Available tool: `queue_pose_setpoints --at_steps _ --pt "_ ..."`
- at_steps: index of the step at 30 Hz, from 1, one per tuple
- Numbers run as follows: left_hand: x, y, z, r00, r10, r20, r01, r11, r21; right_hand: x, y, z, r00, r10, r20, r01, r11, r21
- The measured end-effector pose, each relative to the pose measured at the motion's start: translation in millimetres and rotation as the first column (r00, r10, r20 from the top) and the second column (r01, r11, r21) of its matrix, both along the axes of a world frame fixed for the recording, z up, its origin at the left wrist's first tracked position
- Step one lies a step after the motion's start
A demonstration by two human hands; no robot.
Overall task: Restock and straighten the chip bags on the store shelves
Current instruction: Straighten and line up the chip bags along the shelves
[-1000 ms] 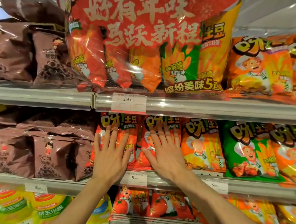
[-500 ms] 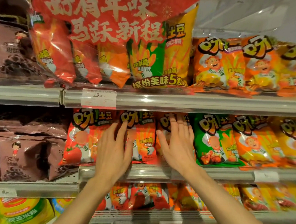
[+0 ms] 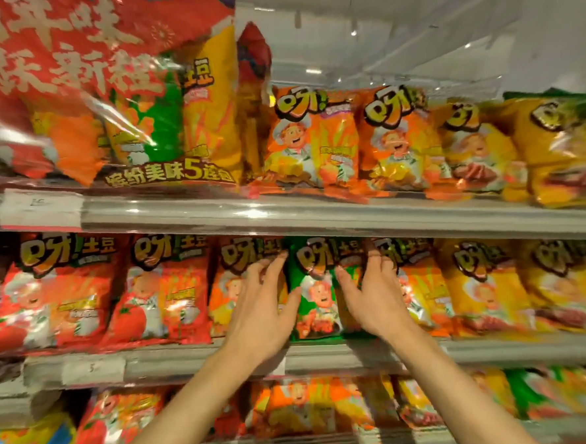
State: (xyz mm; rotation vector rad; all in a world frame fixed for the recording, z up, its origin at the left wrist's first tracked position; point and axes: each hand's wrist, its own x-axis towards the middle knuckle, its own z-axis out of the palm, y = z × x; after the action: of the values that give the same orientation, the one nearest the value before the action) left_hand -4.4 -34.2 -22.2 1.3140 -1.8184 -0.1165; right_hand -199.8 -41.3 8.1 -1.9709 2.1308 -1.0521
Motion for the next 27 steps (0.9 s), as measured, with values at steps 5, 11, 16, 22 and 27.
queue_pose_setpoints --at_steps 5,11,16,22,27 --pt "-40 -14 5 0.998 -0.013 0.061 0.002 0.986 0.165 -24 -6 6 0.996 0.092 -0.015 -0.089 0.988 0.126" --pt "-55 -31 11 0.977 0.128 0.173 -0.173 0.946 0.274 -26 -22 4 0.991 0.132 0.029 -0.136 0.966 0.222" --pt "-53 -38 4 0.960 0.128 0.250 -0.186 0.957 0.224 -26 -27 -6 0.988 0.137 0.067 -0.148 0.965 0.215" --pt "-54 -34 7 0.979 0.090 0.181 -0.129 0.967 0.218 -27 -23 -6 0.977 0.149 0.149 -0.173 0.973 0.155" --pt "-49 -29 16 0.997 0.065 0.047 -0.073 0.977 0.199 -26 -14 7 0.964 0.185 0.190 -0.208 0.972 0.105"
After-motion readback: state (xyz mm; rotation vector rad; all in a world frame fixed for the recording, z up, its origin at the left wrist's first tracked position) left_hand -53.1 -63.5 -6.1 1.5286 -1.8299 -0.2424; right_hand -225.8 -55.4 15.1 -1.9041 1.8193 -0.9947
